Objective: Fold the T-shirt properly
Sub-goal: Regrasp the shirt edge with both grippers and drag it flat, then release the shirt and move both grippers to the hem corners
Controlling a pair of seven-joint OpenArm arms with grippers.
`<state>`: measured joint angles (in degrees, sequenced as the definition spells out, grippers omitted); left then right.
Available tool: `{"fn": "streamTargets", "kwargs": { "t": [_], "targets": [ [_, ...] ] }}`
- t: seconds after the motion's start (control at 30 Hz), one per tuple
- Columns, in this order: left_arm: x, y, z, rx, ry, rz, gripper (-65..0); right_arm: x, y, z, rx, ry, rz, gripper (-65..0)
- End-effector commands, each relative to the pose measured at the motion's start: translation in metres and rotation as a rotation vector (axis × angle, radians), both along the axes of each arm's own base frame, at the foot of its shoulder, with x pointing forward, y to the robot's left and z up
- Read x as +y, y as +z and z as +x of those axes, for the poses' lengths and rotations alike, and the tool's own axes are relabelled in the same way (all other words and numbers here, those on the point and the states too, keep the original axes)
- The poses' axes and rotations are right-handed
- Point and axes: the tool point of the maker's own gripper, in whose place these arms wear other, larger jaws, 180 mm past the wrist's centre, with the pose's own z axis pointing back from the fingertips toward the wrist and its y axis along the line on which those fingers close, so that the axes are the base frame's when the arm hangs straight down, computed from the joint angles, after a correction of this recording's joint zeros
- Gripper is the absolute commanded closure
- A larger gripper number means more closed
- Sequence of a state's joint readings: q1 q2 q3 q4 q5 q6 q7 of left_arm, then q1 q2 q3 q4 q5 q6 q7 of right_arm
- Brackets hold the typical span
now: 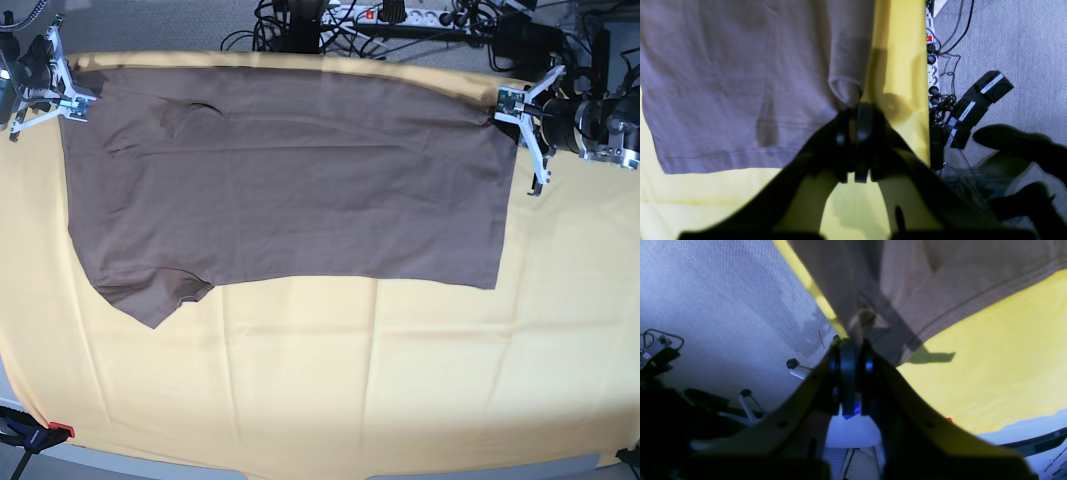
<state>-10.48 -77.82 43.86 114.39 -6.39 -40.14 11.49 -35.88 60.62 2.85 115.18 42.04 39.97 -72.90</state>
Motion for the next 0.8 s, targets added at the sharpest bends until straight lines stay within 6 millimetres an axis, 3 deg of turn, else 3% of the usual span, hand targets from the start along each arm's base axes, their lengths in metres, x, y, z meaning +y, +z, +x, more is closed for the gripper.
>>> {"fn": "streamTargets", "kwargs": {
  "t": [0.0, 0.07, 0.17, 0.2, 0.3, 0.43, 0.63, 0.77],
  "targets": [
    [0.002, 0.009, 0.005, -0.017, 0.006, -0.006, 0.0, -0.009, 0.008, 0.007, -0.016, 0.018, -0.04, 0.0],
    [0.003, 0.009, 0.006, -0.021, 0.004, -0.002, 0.0, -0.008, 0.008, 0.007, -0.015, 0.017, -0.036, -1.7],
    [0.009, 0.009, 0.013, -0.051, 0.002, 0.041, -15.4, -0.008, 0.009, 0.009, -0.022, 0.017, -0.038, -21.7],
    [0.012, 0.01, 0.016, -0.064, 0.004, 0.062, -19.1, -0.009, 0.009, 0.01, -0.023, 0.018, -0.04, -25.2],
    [0.016, 0.02, 0.028, -0.106, 0.025, 0.114, -19.5, -0.013, 0.016, 0.013, -0.03, 0.037, -0.069, -25.2],
    [0.011, 0.049, 0.043, -0.136, 0.068, 0.064, -19.5, -0.013, 0.037, 0.031, -0.103, 0.039, -0.086, -25.3],
    [0.016, 0.085, 0.075, -0.183, 0.191, 0.021, -19.8, -0.005, 0.089, 0.071, -0.294, -0.043, 0.017, -25.3],
    [0.031, 0.092, 0.105, -0.175, 0.335, -0.038, -19.8, -0.011, 0.127, 0.099, -0.461, -0.121, 0.073, -25.3]
  ]
}}
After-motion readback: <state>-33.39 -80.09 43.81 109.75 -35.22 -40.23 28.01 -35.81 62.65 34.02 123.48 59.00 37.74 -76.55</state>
